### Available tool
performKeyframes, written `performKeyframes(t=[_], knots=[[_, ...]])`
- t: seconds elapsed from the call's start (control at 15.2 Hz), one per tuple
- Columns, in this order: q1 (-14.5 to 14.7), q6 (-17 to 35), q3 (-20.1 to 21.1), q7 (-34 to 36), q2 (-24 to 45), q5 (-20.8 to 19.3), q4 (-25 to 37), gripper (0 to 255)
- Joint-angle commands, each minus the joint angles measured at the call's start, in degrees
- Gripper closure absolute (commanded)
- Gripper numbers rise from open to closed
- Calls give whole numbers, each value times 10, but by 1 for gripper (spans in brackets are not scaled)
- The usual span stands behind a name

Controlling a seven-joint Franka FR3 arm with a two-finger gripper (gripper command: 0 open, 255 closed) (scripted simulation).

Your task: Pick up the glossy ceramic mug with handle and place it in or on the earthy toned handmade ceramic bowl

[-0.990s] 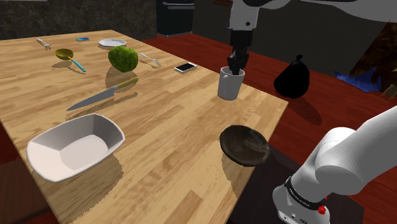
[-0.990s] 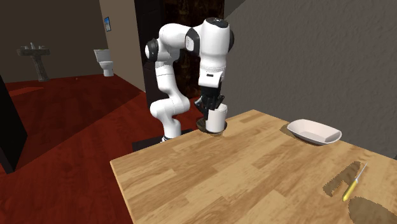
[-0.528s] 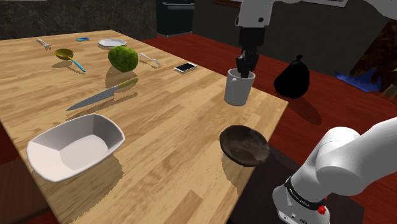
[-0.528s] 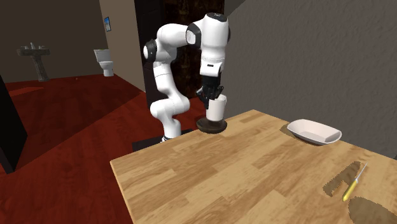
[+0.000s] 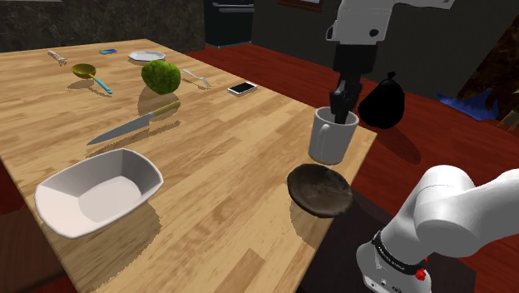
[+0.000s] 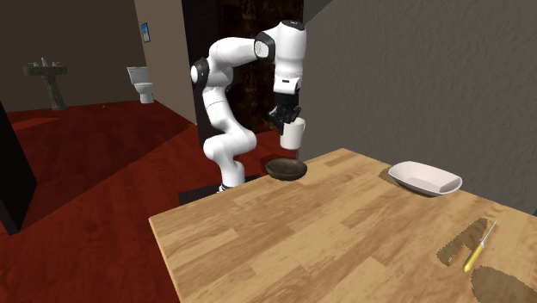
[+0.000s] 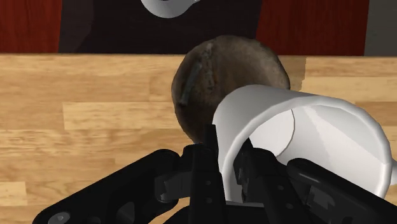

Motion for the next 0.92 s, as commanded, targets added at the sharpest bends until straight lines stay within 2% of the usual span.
performKeyframes(t=[0.0, 0.86], knots=[[6, -19, 11, 18, -32, 14, -10, 255], [11, 59, 24, 13, -68, 25, -124, 255]])
